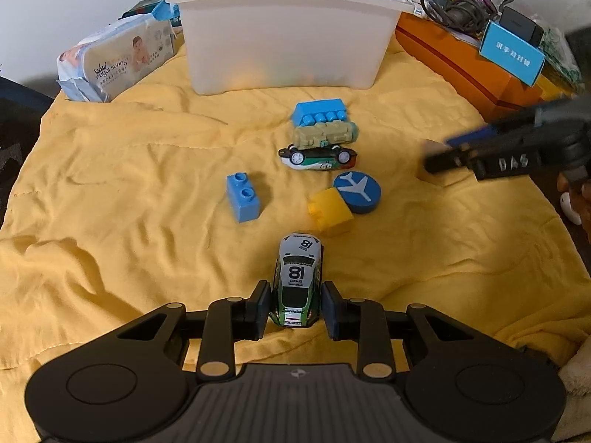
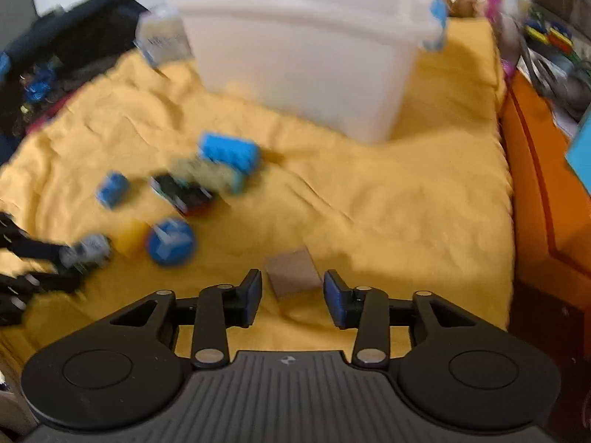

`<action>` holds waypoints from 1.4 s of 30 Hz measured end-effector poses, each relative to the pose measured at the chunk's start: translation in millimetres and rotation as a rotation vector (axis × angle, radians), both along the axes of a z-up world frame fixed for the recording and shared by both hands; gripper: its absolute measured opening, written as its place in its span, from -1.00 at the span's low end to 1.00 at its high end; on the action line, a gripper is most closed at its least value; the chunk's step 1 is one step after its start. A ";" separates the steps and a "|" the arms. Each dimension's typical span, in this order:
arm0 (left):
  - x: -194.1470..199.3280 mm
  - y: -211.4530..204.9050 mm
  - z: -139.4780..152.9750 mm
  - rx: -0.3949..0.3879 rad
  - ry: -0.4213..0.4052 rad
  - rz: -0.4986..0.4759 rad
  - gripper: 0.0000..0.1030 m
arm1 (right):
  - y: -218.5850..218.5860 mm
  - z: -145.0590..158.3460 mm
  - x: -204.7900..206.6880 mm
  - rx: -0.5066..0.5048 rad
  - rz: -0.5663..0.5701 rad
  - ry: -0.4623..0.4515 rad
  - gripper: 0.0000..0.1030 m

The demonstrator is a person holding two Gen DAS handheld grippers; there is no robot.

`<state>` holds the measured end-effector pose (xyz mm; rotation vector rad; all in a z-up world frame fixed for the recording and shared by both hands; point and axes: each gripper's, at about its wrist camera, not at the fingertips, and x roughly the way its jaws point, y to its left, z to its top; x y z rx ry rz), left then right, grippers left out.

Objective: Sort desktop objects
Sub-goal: 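Grasp the green-red car with the right tool while the left tool holds the white car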

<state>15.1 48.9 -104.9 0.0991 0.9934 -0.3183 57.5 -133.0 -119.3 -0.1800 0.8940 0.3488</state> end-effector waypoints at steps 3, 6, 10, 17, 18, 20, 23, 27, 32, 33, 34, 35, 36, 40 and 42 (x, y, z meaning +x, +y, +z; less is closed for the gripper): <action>0.6 3.6 -2.6 -0.004 0.011 -0.011 -0.35 | 34.0 7.1 -2.6 0.010 0.182 -0.087 -0.22; 1.7 6.2 -4.6 -0.011 0.013 -0.036 -0.35 | 72.0 -4.1 -0.4 -0.091 0.311 -0.127 -0.31; 2.2 7.9 -5.1 -0.015 0.007 -0.060 -0.34 | 97.1 -21.6 12.1 -0.168 0.343 -0.130 -0.41; 3.4 6.8 -5.3 -0.005 -0.003 -0.081 -0.33 | 86.4 -18.4 33.5 -0.100 0.212 -0.083 -0.61; 3.3 7.2 -5.4 -0.007 -0.004 -0.083 -0.33 | 80.0 -10.4 30.8 -0.040 0.194 -0.067 -0.61; 4.0 8.9 -6.0 -0.016 -0.007 -0.079 -0.33 | 66.8 2.8 24.4 0.051 0.160 -0.026 -0.61; 5.8 8.4 -6.4 -0.023 -0.011 -0.071 -0.33 | 44.3 10.3 11.6 0.164 0.121 0.068 -0.61; 7.4 4.5 -7.2 -0.020 -0.023 -0.070 -0.33 | 23.6 -7.9 -5.5 0.294 0.078 0.246 -0.61; 4.7 3.0 -7.4 -0.012 -0.033 -0.060 -0.33 | 18.5 -33.2 -21.3 0.366 0.047 0.324 -0.56; 4.1 2.8 -7.3 -0.010 -0.032 -0.058 -0.33 | 17.2 -33.2 -23.2 0.362 0.036 0.302 -0.47; 3.3 2.5 -7.3 -0.007 -0.032 -0.056 -0.32 | 17.0 -31.2 -25.1 0.332 0.018 0.270 -0.23; 2.4 2.3 -7.1 -0.005 -0.031 -0.053 -0.31 | 16.3 -27.6 -28.0 0.290 0.004 0.233 -0.08; 1.4 2.4 -6.9 -0.003 -0.031 -0.050 -0.28 | 16.2 -23.8 -30.3 0.244 -0.004 0.200 -0.07; -1.1 2.2 -6.5 0.001 -0.029 -0.037 -0.27 | 8.3 -10.6 -37.7 0.191 -0.022 0.106 -0.05; -1.7 2.1 -6.1 0.006 -0.029 -0.036 -0.26 | 10.2 -7.4 -41.5 0.180 0.000 0.107 -0.06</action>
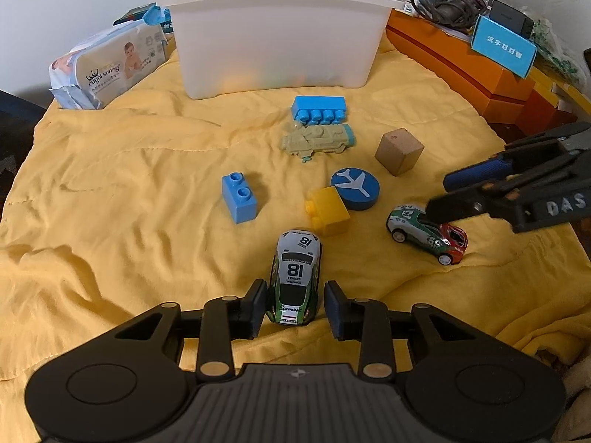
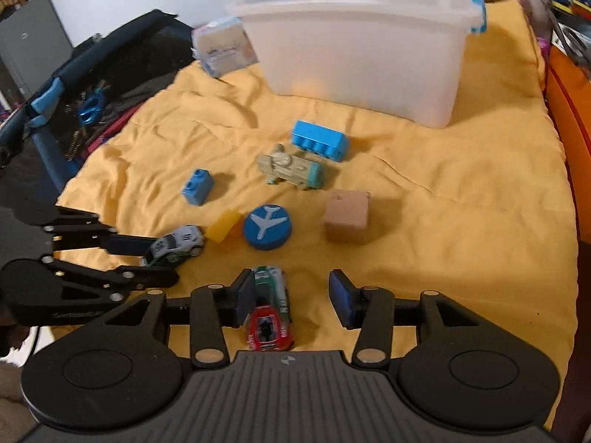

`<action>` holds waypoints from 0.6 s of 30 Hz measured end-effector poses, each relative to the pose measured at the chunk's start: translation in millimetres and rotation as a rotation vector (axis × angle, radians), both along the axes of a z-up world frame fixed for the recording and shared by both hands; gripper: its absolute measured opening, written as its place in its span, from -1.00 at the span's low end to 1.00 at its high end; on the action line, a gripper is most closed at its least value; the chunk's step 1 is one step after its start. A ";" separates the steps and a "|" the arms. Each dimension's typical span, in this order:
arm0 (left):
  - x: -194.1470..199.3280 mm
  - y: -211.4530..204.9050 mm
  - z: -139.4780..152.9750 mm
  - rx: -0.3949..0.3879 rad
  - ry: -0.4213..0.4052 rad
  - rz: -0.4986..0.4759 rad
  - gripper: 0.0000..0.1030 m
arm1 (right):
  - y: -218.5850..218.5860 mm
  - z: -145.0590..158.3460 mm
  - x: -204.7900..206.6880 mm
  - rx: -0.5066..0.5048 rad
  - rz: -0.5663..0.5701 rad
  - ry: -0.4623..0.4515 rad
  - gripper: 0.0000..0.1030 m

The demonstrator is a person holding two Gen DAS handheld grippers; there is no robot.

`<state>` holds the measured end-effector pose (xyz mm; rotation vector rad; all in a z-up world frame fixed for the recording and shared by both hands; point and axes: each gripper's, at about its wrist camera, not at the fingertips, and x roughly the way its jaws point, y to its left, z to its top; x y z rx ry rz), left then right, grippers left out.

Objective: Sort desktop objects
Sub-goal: 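Grasp the green-red car with the right tool while the left tool holds the white car, then carry both cars over the white bin and open both tools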

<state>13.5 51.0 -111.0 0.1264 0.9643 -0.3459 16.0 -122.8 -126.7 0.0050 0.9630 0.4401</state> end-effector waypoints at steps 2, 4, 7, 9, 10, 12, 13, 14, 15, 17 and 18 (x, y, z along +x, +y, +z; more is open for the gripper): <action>-0.7 -0.5 -0.2 0.004 -0.001 0.003 -0.26 | 10.2 0.6 -7.0 -0.031 0.036 -0.012 -0.04; -0.7 -0.2 -0.8 0.002 -0.002 0.006 -0.26 | 20.8 -3.0 -12.9 -0.078 0.065 -0.040 -0.03; 0.4 -0.6 -1.5 0.005 -0.003 0.006 -0.26 | 34.8 -12.6 -13.0 -0.189 0.084 -0.073 -0.06; 2.2 -1.1 -1.8 0.004 -0.003 0.005 -0.26 | 38.6 -18.3 -12.4 -0.196 0.106 -0.069 -0.06; 2.3 -0.6 -1.9 0.002 -0.002 0.003 -0.26 | 38.8 -21.6 -12.0 -0.186 0.112 -0.054 -0.09; 1.7 0.4 -1.2 -0.001 -0.001 -0.008 -0.36 | 38.1 -23.6 -15.0 -0.176 0.101 -0.050 -0.35; 1.4 1.0 -1.1 -0.007 0.006 -0.017 -0.36 | 37.8 -23.0 -15.9 -0.176 0.097 -0.045 -0.35; 1.3 1.4 -0.9 -0.010 0.011 -0.030 -0.36 | 37.2 -22.4 -15.8 -0.173 0.090 -0.039 -0.35; 0.7 1.7 0.1 -0.013 0.012 -0.038 -0.36 | 35.4 -21.4 -15.0 -0.156 0.074 -0.029 -0.36; 0.4 3.5 4.7 -0.028 0.008 -0.045 -0.36 | 32.3 -18.9 -13.3 -0.131 0.051 -0.016 -0.36; 0.3 3.1 9.0 -0.026 -0.003 -0.048 -0.36 | 31.0 -15.3 -13.2 -0.129 0.037 -0.024 -0.36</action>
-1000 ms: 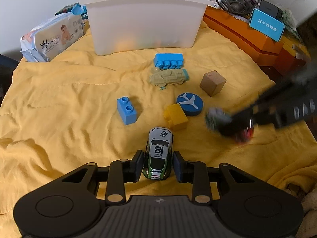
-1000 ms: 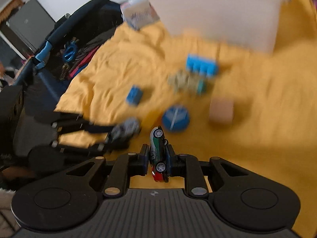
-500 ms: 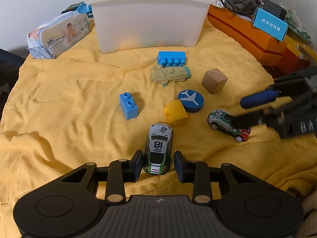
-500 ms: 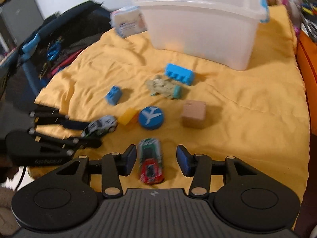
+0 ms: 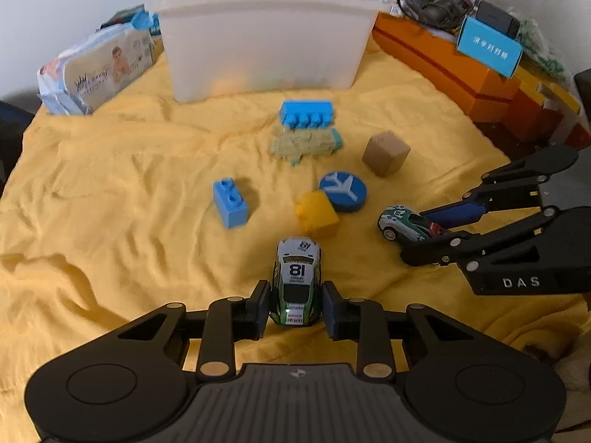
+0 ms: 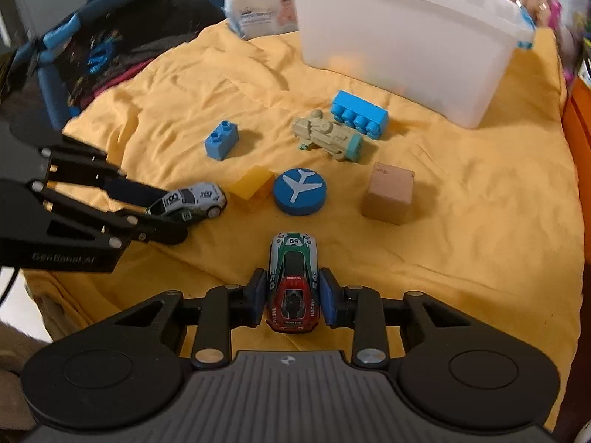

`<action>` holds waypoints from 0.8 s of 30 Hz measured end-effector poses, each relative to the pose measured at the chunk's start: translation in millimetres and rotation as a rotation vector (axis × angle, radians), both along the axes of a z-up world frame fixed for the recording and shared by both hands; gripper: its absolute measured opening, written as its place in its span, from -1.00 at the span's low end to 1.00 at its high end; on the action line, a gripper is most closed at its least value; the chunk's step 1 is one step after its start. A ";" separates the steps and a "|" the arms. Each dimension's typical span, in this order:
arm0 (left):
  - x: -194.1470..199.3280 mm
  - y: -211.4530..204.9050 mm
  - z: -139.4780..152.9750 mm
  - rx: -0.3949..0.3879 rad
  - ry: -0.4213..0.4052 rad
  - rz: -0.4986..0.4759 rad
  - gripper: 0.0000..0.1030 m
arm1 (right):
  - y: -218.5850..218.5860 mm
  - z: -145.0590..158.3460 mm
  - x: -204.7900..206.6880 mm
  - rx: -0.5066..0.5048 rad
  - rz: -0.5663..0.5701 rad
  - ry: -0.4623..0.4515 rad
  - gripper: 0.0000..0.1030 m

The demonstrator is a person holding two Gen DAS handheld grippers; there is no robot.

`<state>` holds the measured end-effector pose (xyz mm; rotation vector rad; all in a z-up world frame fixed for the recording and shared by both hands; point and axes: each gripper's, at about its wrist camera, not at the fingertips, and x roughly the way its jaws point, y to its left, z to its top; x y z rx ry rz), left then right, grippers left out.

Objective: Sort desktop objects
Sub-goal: 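Carry both cars over the white bin and open both tools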

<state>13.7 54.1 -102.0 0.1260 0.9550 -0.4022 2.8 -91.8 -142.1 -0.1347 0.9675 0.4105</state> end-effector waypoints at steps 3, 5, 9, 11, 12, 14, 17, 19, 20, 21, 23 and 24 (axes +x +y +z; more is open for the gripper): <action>4.3 1.7 21.5 0.003 -0.060 -0.013 -0.36 | -5.1 14.7 3.0 0.016 -0.028 -0.034 -0.36; 11.1 4.4 38.0 -0.004 -0.103 -0.017 -0.36 | -8.5 25.2 8.6 0.018 -0.044 -0.058 -0.36; 30.0 5.2 80.4 -0.017 -0.222 -0.026 -0.36 | -16.0 52.8 24.3 0.021 -0.064 -0.135 -0.36; 43.5 2.3 102.9 -0.017 -0.290 -0.033 -0.36 | -19.0 68.6 35.3 0.017 -0.076 -0.187 -0.36; 51.0 1.3 113.1 -0.018 -0.321 -0.035 -0.36 | -20.5 77.7 42.4 0.015 -0.081 -0.216 -0.36; 69.1 -2.4 131.1 -0.019 -0.377 -0.042 -0.36 | -24.5 95.7 60.1 0.009 -0.096 -0.278 -0.36; 95.2 -8.4 146.4 -0.004 -0.437 -0.040 -0.36 | -28.7 114.6 86.9 -0.010 -0.117 -0.349 -0.36; 114.9 -13.9 149.6 0.011 -0.456 -0.040 -0.36 | -30.1 122.7 106.9 -0.030 -0.127 -0.382 -0.36; 126.0 -15.9 150.1 0.014 -0.464 -0.038 -0.36 | -30.7 125.4 116.1 -0.038 -0.132 -0.392 -0.35; 136.8 -17.0 150.3 0.010 -0.463 -0.037 -0.36 | -31.4 127.4 127.3 -0.044 -0.142 -0.395 -0.35; 160.1 -20.0 146.0 -0.003 -0.454 -0.029 -0.36 | -32.9 128.5 146.1 -0.048 -0.158 -0.391 -0.35; 170.3 -20.8 142.3 -0.004 -0.448 -0.026 -0.36 | -33.8 127.7 157.1 -0.049 -0.170 -0.380 -0.35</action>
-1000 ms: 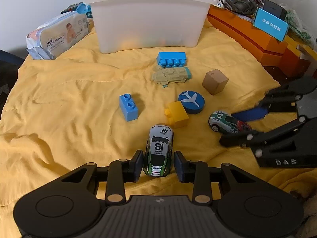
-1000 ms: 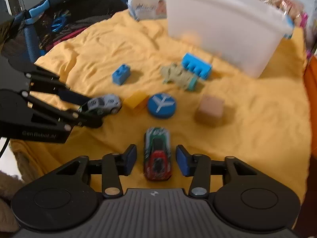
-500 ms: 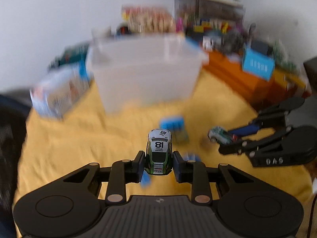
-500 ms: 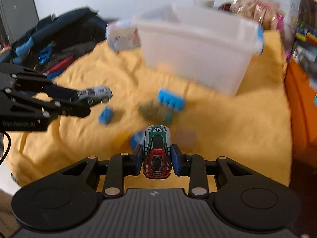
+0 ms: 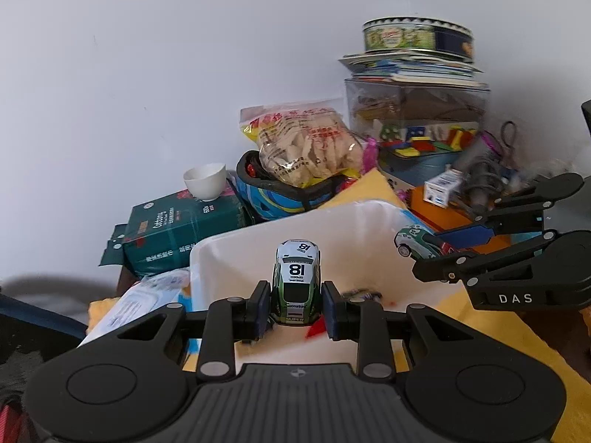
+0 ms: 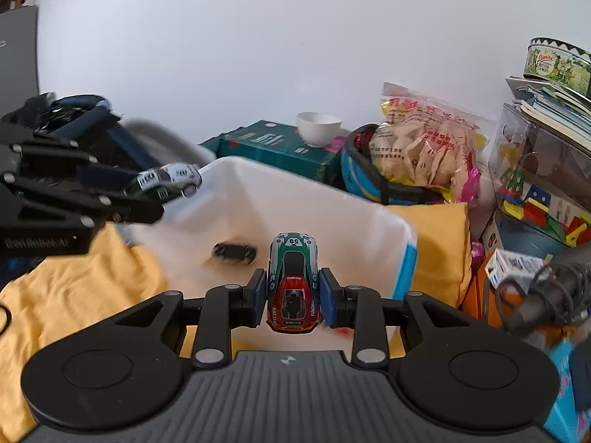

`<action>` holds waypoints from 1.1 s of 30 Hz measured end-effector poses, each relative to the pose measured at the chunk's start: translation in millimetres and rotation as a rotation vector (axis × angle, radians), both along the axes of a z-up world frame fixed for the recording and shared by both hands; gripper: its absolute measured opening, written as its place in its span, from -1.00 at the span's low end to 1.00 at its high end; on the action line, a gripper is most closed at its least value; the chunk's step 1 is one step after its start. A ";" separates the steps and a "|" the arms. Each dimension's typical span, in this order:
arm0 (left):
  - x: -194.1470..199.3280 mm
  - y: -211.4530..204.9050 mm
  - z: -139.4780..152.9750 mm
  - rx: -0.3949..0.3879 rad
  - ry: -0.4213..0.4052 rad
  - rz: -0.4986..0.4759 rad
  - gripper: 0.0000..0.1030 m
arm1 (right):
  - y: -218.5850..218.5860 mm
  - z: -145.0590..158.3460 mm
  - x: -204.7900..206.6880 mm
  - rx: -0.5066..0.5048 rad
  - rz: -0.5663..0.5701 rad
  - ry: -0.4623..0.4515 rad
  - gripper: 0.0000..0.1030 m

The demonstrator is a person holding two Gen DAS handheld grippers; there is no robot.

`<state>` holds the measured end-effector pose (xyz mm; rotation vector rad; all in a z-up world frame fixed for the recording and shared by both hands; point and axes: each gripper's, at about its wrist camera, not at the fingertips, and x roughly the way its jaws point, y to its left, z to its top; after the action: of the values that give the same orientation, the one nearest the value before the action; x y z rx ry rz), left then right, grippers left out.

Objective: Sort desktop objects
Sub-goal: 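Carry both cars over the white bin and open both tools, then move both open tools back toward the remaining toys on the cloth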

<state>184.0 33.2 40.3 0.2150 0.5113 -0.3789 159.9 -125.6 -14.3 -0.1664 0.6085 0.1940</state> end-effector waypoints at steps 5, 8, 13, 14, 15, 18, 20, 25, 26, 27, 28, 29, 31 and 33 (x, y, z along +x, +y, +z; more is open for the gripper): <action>46.9 -3.3 -31.9 0.010 0.067 0.018 -0.36 | -6.0 -19.4 36.7 0.021 -0.057 0.063 -0.35; 61.4 -3.0 -50.6 0.015 0.122 0.019 -0.36 | -7.9 -33.2 52.8 0.032 -0.080 0.109 -0.34; 59.8 -2.7 -59.5 -0.002 0.133 0.024 -0.03 | -6.5 -40.1 52.6 0.018 -0.084 0.118 -0.17; 57.2 -2.0 -57.7 -0.002 0.126 0.028 0.01 | -6.4 -38.9 51.1 0.017 -0.083 0.115 -0.16; 53.9 -2.1 -54.9 0.001 0.115 0.030 0.02 | -6.6 -36.8 50.1 0.019 -0.081 0.110 -0.15; 39.5 -0.4 -40.0 -0.004 0.073 0.030 0.19 | -7.8 -27.6 42.0 0.024 -0.076 0.077 -0.07; 24.5 2.2 -28.5 -0.019 0.041 0.034 0.44 | -8.2 -20.3 32.1 0.028 -0.073 0.050 0.12; -21.0 12.2 -16.2 -0.053 0.036 0.062 0.52 | -7.5 -4.4 -8.7 0.028 -0.035 -0.007 0.23; -30.3 14.9 -17.8 -0.055 0.046 0.076 0.55 | -7.4 -4.2 -18.5 0.024 -0.022 -0.017 0.36; -40.1 18.2 -21.1 -0.053 0.061 0.092 0.58 | -7.0 -4.9 -28.6 0.014 -0.008 -0.029 0.40; -48.5 20.8 -25.6 -0.047 0.079 0.111 0.58 | -6.2 -7.1 -39.9 -0.002 0.006 -0.043 0.40; -55.2 23.4 -31.3 -0.040 0.101 0.130 0.58 | -4.6 -11.0 -50.1 -0.026 0.021 -0.048 0.40; -69.9 28.8 -43.4 -0.043 0.131 0.166 0.58 | -1.0 -22.2 -65.5 -0.068 0.038 -0.027 0.40; -84.0 30.8 -57.7 -0.036 0.170 0.160 0.58 | -0.3 -40.6 -76.9 -0.073 0.045 0.030 0.41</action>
<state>100.0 64.1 -17.4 0.1066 0.6844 -0.2509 83.0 -125.9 -54.9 -0.2482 0.6421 0.2177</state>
